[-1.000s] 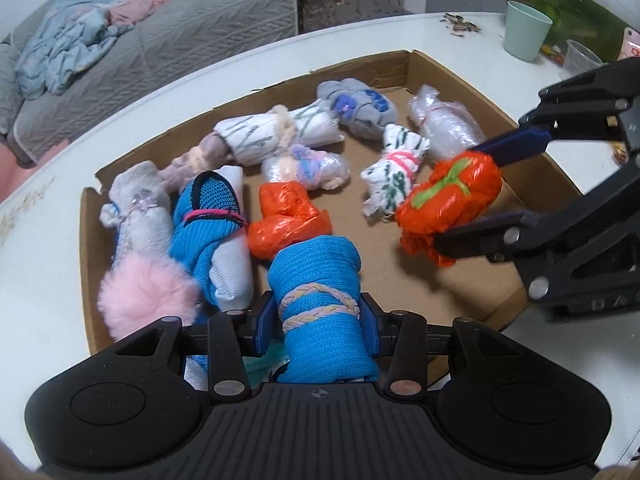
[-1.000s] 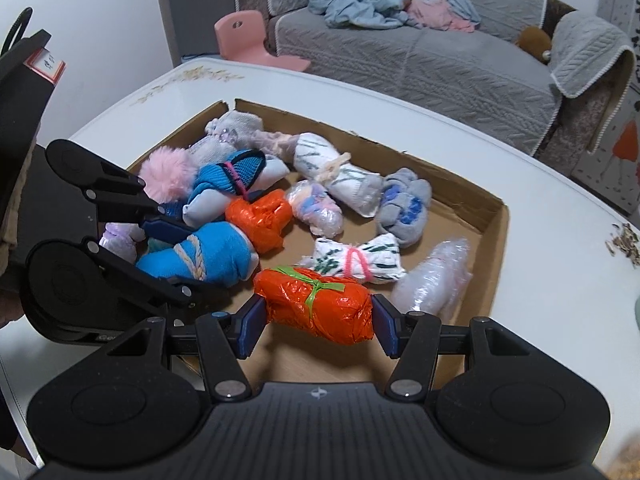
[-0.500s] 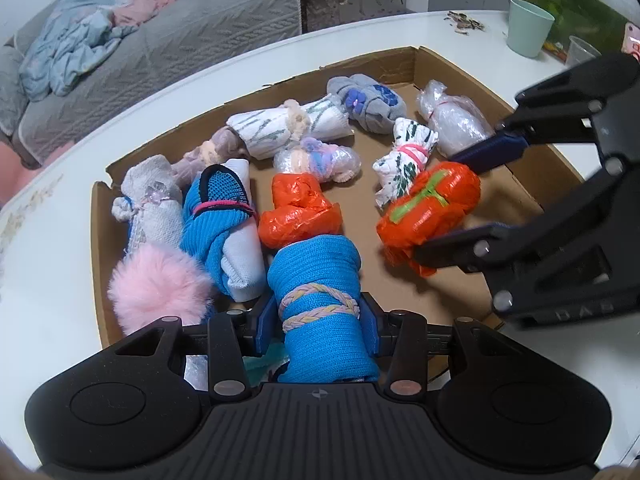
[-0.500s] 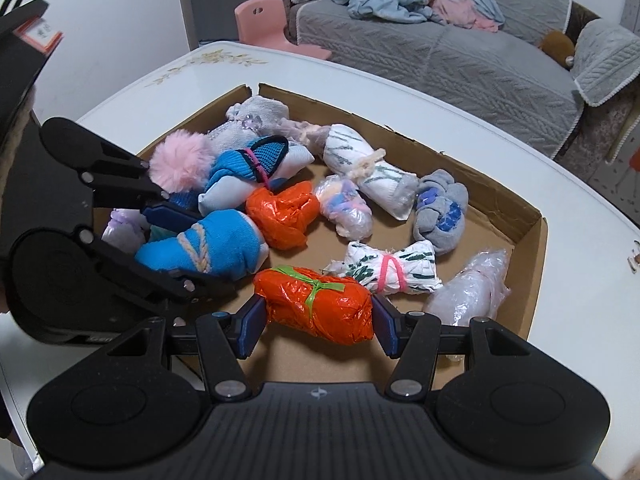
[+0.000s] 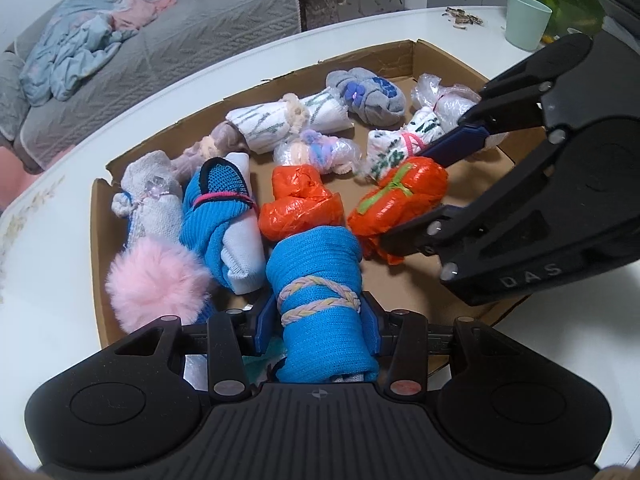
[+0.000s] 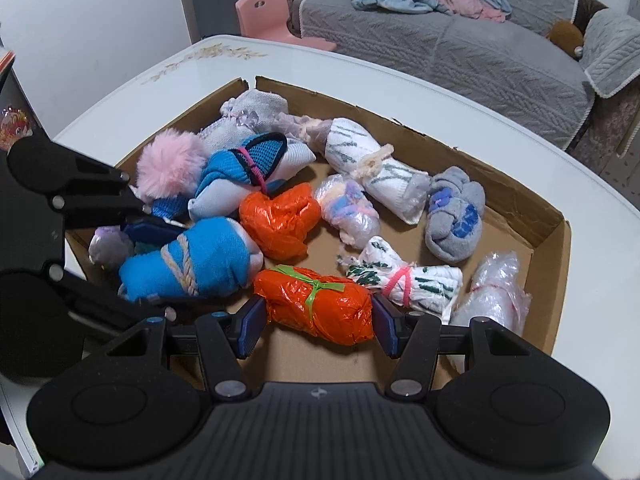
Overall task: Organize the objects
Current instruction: 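Carry both held bundles into the box and lower them, then open both tools to release the bundles in the box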
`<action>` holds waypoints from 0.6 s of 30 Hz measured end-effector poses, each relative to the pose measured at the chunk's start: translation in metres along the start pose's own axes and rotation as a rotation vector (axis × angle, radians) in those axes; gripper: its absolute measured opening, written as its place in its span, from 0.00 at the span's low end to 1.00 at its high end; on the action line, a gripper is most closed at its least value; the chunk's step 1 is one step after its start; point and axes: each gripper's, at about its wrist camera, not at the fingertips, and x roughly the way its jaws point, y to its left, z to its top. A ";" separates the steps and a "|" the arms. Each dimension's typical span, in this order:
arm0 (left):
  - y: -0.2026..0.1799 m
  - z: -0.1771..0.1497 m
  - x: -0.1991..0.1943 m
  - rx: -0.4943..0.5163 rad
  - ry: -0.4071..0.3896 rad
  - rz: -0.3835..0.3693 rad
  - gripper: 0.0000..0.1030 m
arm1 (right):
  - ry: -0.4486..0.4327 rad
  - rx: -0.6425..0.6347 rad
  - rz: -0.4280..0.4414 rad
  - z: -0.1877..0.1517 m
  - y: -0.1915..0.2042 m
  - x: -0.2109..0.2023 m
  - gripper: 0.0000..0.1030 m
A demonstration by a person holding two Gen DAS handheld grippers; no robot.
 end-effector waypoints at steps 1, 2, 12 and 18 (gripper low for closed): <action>0.000 0.000 0.000 0.000 0.000 0.000 0.49 | -0.003 0.001 0.002 0.001 0.000 0.000 0.51; 0.000 0.000 0.000 -0.001 0.000 0.001 0.49 | -0.007 0.000 0.003 0.002 0.000 0.000 0.51; 0.001 0.000 0.000 -0.018 -0.004 0.002 0.51 | -0.017 0.018 0.012 0.008 -0.003 0.005 0.52; 0.002 0.000 0.001 -0.026 -0.005 0.003 0.53 | -0.018 0.028 0.018 0.010 -0.005 0.008 0.53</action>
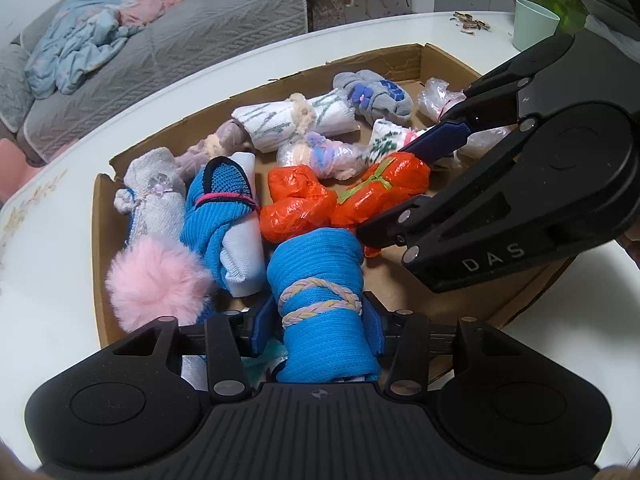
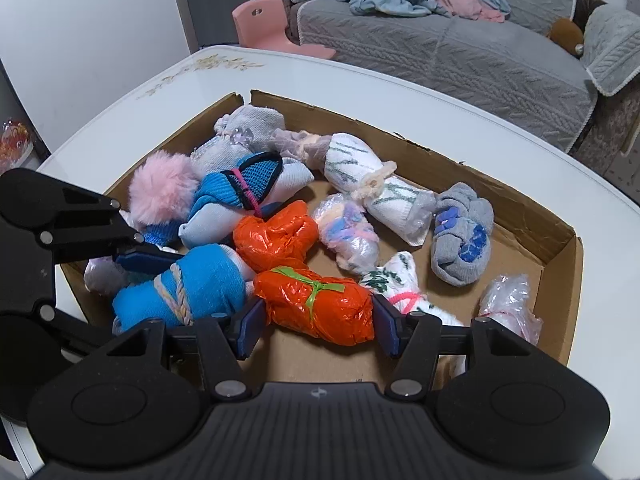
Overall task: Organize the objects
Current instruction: 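Open both tools to release the bundles in the box, then withdraw both tools from the box toward the last two bundles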
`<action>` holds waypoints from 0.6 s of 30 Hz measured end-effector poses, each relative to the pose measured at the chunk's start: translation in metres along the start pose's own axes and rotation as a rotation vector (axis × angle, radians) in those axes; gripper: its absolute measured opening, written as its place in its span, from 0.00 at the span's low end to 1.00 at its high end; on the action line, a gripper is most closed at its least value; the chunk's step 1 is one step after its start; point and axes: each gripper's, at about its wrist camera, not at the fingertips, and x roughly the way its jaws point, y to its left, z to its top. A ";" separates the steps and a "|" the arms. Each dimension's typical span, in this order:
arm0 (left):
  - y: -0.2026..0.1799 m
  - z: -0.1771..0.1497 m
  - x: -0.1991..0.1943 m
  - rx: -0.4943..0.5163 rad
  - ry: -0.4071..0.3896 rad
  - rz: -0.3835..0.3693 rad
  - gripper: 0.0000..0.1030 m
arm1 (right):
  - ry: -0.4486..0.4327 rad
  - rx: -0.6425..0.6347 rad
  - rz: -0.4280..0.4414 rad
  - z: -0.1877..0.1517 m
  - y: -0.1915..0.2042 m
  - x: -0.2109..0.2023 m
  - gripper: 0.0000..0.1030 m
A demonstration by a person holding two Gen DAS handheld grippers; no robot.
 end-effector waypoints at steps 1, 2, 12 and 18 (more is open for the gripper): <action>0.000 0.000 0.000 -0.002 0.001 0.002 0.58 | 0.001 0.003 -0.001 0.000 0.000 0.000 0.53; 0.001 0.000 0.001 -0.005 0.004 -0.002 0.61 | 0.000 0.006 -0.002 0.000 -0.001 0.000 0.53; -0.002 0.001 -0.007 -0.001 -0.002 -0.002 0.73 | -0.011 -0.001 -0.008 0.001 0.001 -0.008 0.64; -0.001 0.005 -0.020 -0.004 -0.008 0.000 0.78 | -0.011 -0.003 -0.015 0.001 0.000 -0.012 0.66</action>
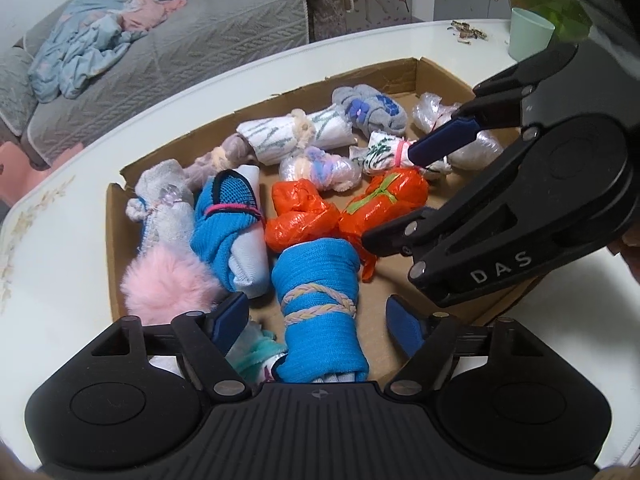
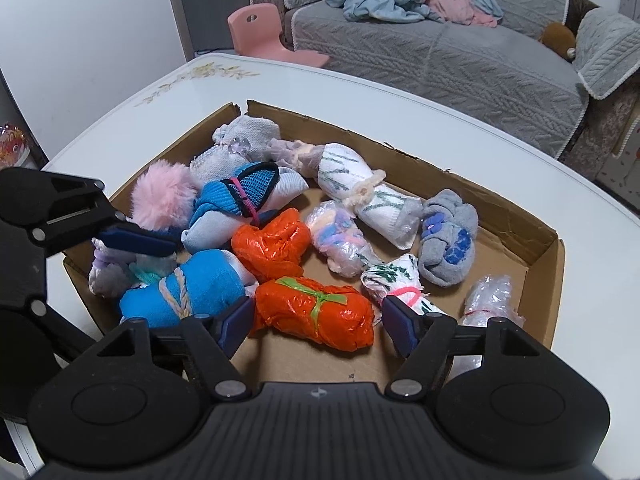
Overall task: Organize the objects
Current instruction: 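Withdraw both tools from the box toward the last two bundles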
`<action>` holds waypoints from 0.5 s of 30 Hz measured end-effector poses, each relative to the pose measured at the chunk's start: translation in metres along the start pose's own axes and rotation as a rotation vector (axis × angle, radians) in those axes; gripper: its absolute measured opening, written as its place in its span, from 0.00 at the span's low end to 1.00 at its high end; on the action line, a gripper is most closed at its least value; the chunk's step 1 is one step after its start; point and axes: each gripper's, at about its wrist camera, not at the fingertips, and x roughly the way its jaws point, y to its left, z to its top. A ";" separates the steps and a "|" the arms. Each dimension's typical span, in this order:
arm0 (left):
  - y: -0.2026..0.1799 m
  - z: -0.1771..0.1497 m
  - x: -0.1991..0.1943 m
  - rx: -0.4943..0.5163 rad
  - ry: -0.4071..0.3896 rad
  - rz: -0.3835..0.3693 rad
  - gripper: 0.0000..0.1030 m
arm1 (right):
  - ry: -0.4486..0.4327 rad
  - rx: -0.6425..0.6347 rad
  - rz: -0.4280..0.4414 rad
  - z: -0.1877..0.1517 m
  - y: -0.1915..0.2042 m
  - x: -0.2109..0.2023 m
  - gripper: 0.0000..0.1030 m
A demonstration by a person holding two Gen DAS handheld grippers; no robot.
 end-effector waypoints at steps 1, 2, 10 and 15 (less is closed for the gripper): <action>0.001 0.000 -0.004 -0.002 0.001 0.000 0.79 | 0.001 -0.003 0.000 0.000 0.000 -0.001 0.67; 0.001 0.000 -0.009 0.000 0.000 -0.001 0.80 | 0.001 -0.008 -0.005 -0.001 0.001 -0.003 0.67; 0.003 -0.021 -0.065 -0.008 -0.029 0.011 0.85 | -0.027 -0.007 -0.015 -0.015 0.009 -0.041 0.70; -0.001 -0.052 -0.095 -0.018 -0.015 -0.020 0.89 | -0.039 -0.044 0.040 -0.035 0.023 -0.069 0.70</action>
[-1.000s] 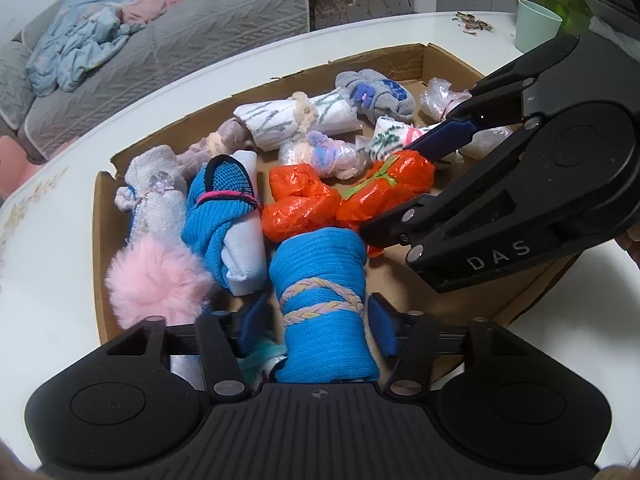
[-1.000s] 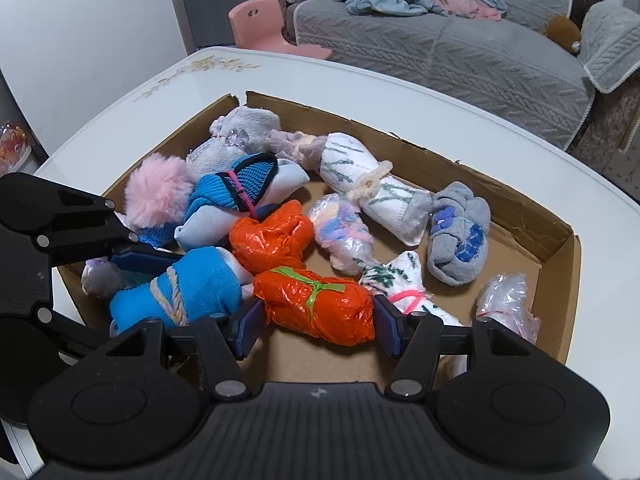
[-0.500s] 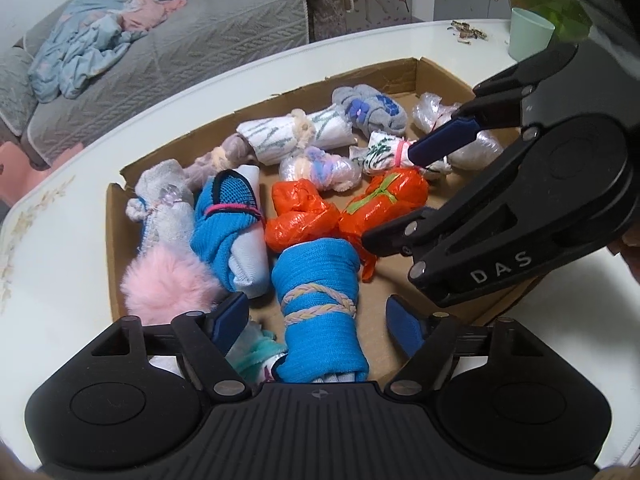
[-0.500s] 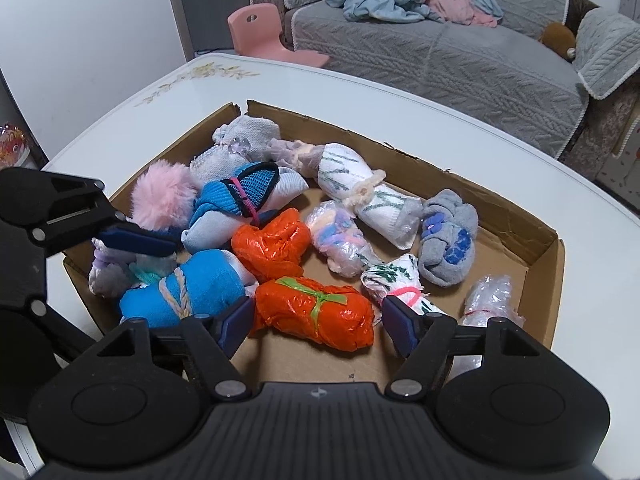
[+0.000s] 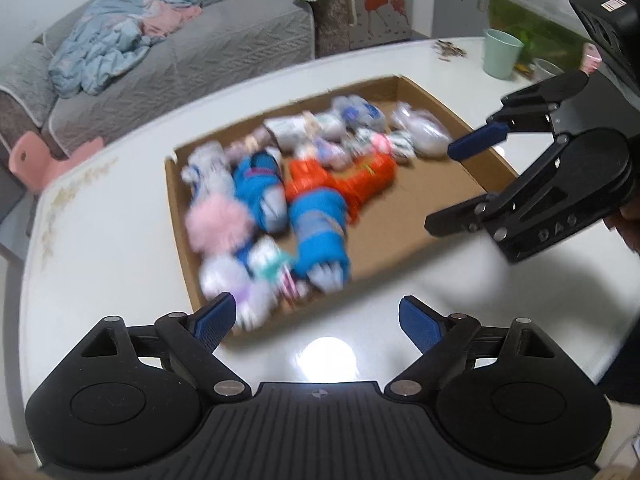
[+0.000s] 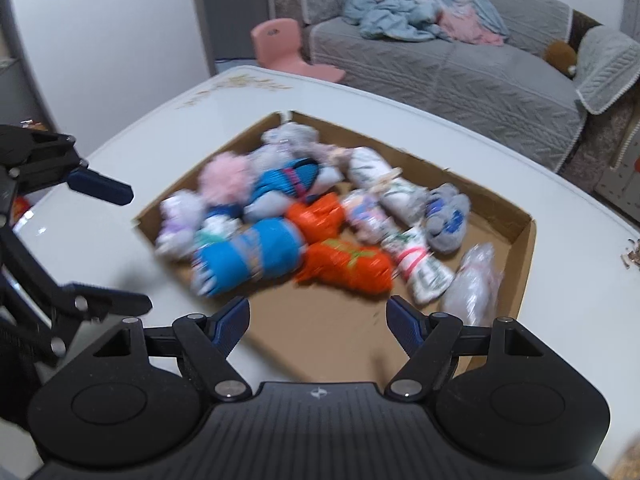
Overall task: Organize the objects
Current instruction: 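Withdraw both tools from the box toward the last two bundles, then grasp white pink-print sock with left tool while right tool grasps clear teal-band bundle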
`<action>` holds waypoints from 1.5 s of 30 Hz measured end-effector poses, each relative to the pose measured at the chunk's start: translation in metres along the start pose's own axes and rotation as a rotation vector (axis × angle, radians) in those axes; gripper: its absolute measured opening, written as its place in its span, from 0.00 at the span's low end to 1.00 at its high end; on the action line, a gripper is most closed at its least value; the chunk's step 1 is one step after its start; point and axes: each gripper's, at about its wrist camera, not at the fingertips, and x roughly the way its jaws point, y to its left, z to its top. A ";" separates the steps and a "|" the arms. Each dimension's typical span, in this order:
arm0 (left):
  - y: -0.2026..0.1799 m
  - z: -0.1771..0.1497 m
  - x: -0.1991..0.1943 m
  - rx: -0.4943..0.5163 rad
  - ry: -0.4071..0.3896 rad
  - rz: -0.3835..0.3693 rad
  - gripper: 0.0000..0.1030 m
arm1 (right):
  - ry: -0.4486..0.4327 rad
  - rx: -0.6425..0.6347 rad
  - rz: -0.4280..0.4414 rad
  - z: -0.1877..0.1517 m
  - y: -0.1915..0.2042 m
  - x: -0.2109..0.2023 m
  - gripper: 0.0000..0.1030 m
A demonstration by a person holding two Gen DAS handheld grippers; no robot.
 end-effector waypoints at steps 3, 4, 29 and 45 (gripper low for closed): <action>-0.015 -0.021 -0.012 0.052 0.012 -0.051 0.89 | -0.003 -0.025 0.020 -0.014 0.010 -0.014 0.70; -0.021 -0.029 -0.016 0.083 0.014 -0.065 0.89 | -0.002 -0.023 0.030 -0.020 0.013 -0.018 0.70; -0.086 -0.103 -0.003 0.701 -0.013 -0.290 0.94 | 0.034 -0.392 0.156 -0.086 0.088 -0.037 0.99; -0.076 -0.091 0.039 0.737 0.011 -0.362 0.88 | 0.120 -0.420 0.256 -0.084 0.091 0.006 0.79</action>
